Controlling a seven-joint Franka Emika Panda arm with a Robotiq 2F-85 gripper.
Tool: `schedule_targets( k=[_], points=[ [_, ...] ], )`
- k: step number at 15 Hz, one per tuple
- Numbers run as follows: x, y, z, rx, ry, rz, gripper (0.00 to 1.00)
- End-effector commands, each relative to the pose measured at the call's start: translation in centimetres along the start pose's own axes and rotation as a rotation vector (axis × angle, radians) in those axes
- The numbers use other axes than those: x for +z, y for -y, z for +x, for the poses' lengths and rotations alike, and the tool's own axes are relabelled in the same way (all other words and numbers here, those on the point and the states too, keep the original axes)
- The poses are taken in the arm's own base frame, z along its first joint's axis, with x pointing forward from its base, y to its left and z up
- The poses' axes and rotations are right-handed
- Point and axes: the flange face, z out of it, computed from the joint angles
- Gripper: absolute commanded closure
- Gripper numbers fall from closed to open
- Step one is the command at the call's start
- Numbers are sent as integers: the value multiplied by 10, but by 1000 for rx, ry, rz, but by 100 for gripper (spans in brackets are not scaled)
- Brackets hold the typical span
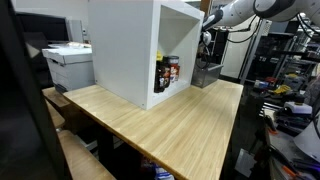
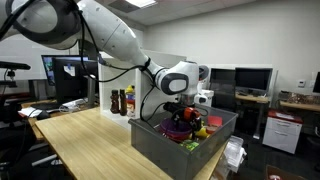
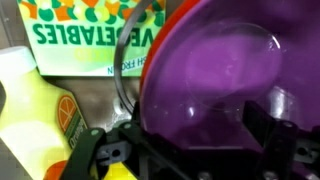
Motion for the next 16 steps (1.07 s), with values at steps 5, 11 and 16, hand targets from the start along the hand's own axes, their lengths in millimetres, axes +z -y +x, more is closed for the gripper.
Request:
schedule_targets(
  k=[5,11,16],
  points=[
    [0,-2,-2,5,1,-3,0],
    [-1,-4,-15,14,-30,-27,0],
    [0,6,-26,-4,-92,-64,0]
  ],
)
